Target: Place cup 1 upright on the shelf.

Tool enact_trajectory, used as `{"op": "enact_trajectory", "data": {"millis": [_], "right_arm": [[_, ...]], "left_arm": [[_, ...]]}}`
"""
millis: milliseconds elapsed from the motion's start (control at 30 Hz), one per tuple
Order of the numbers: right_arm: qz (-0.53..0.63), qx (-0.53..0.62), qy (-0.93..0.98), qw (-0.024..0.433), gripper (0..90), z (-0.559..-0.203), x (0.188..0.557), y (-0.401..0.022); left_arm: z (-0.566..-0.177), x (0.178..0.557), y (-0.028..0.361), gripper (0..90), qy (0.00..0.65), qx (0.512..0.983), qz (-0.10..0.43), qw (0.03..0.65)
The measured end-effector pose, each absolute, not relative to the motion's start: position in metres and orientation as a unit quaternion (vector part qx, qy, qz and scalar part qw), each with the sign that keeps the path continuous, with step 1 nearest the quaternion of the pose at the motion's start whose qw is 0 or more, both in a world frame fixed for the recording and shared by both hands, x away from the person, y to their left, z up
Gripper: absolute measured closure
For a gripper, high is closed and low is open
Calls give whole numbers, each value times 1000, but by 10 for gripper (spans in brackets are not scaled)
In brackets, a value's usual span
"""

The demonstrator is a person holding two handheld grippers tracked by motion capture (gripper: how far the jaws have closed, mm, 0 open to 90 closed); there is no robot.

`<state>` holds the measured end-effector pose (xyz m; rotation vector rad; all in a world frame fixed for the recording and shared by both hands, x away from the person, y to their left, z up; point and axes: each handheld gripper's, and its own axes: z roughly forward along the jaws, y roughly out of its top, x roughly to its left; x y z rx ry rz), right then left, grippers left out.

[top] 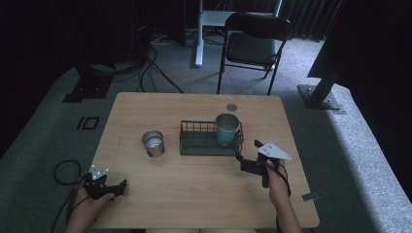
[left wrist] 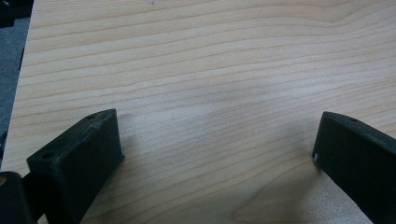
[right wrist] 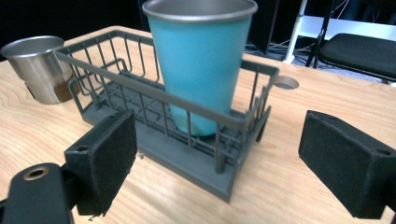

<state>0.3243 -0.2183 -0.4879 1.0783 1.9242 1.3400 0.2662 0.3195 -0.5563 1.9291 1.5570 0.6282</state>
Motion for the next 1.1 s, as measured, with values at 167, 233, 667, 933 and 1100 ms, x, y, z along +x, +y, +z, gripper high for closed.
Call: {"op": "enact_trajectory", "data": {"millis": [167, 233, 667, 933, 1100], "right_arm": [[496, 400, 721, 272, 114, -494, 320, -227], [491, 400, 726, 268, 114, -499, 317, -234], [470, 409, 741, 251, 114, -516, 307, -257], [449, 407, 758, 240, 114, -528, 304, -276], [446, 401, 768, 225, 114, -533, 303, -285]], "left_arm": [[-556, 266, 320, 18, 583, 722, 235, 288], [-556, 266, 320, 18, 583, 723, 235, 287], [-556, 266, 320, 18, 583, 723, 235, 287], [-556, 266, 320, 18, 583, 723, 235, 287], [-556, 266, 320, 18, 583, 723, 235, 287]]}}
